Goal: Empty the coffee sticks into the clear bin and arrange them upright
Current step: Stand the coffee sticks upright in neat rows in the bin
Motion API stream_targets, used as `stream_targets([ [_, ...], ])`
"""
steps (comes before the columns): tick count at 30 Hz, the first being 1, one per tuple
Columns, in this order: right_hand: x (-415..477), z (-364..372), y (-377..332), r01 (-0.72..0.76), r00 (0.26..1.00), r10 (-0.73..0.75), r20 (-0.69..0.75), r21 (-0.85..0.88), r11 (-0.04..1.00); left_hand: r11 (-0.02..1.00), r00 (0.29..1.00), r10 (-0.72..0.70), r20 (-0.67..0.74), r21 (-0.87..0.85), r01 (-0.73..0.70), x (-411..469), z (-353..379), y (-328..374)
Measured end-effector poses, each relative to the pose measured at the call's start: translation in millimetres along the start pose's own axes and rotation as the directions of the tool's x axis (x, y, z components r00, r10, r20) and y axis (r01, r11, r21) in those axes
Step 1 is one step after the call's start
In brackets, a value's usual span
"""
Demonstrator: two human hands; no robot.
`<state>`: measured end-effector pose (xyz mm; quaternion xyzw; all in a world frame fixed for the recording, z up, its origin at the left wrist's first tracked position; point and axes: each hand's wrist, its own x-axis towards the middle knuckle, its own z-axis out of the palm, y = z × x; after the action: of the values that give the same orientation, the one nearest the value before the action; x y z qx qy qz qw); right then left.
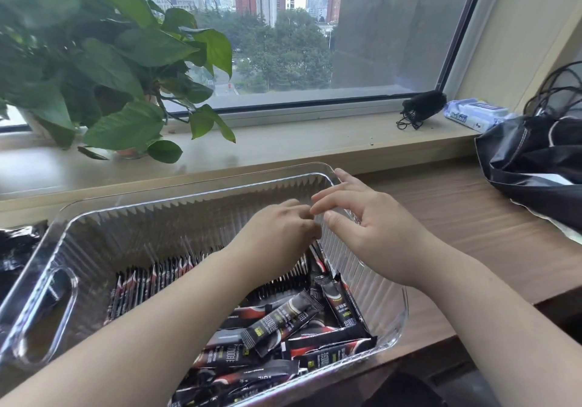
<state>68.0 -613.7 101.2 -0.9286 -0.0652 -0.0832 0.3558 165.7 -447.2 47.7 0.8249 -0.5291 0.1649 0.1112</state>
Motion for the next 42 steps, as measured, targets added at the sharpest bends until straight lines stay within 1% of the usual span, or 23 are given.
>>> stream_targets([
  [1,0.0,-0.1,0.0,-0.003,1.0,0.003,0.003,0.001,1.0,0.998,0.998,-0.056,0.015,-0.023,0.057,-3.1,-8.5,3.8],
  [3,0.0,-0.3,-0.3,-0.005,1.0,0.005,0.006,-0.001,1.0,0.986,0.978,-0.153,0.14,-0.038,0.159,-10.2,-24.3,13.6],
  [5,0.0,-0.4,-0.4,-0.004,1.0,0.004,0.005,0.003,1.0,0.977,0.941,-0.205,0.268,0.003,0.212,-17.0,-30.9,25.8],
  [7,-0.3,-0.2,-0.3,-0.004,1.0,0.004,0.006,0.006,1.0,0.962,0.901,-0.26,0.346,0.014,0.272,-24.3,-29.3,38.9],
  [10,-0.1,0.2,0.0,-0.001,1.0,0.001,0.006,-0.001,1.0,0.925,0.864,-0.361,0.35,0.016,0.38,-31.7,-21.2,54.3],
  [16,-0.5,0.4,-0.5,-0.005,1.0,0.005,-0.003,-0.002,1.0,0.861,0.804,-0.494,0.331,0.052,0.507,-30.8,-10.1,76.1],
  [20,-0.1,0.6,-0.3,-0.006,1.0,0.006,-0.008,-0.001,1.0,0.849,0.783,-0.508,0.359,0.051,0.527,-27.6,-6.7,78.7],
  [24,0.0,0.7,-0.1,-0.006,1.0,0.006,-0.006,0.005,1.0,0.809,0.76,-0.525,0.384,-0.052,0.585,-23.6,-5.0,79.1],
  [28,0.3,1.0,0.6,-0.012,1.0,0.013,-0.009,0.012,1.0,0.792,0.74,-0.528,0.416,-0.074,0.607,-20.0,-4.4,79.0],
  [33,0.4,0.4,1.5,-0.008,1.0,0.008,-0.008,0.013,1.0,0.775,0.687,-0.486,0.54,-0.098,0.624,-19.1,-11.1,67.4],
  [35,0.4,0.6,1.4,-0.005,1.0,0.006,-0.01,0.015,1.0,0.788,0.7,-0.467,0.54,-0.104,0.606,-19.8,-14.9,63.8],
  [38,0.4,1.0,1.3,-0.005,1.0,0.005,-0.01,0.017,1.0,0.804,0.737,-0.457,0.498,-0.123,0.581,-21.2,-15.9,60.9],
  [40,0.4,1.1,1.1,-0.006,1.0,0.006,-0.011,0.018,1.0,0.785,0.744,-0.479,0.465,-0.153,0.601,-21.3,-14.4,62.1],
  [42,0.8,1.2,0.9,-0.005,1.0,0.006,-0.012,0.016,1.0,0.746,0.733,-0.518,0.442,-0.185,0.639,-20.8,-12.5,66.4],
])
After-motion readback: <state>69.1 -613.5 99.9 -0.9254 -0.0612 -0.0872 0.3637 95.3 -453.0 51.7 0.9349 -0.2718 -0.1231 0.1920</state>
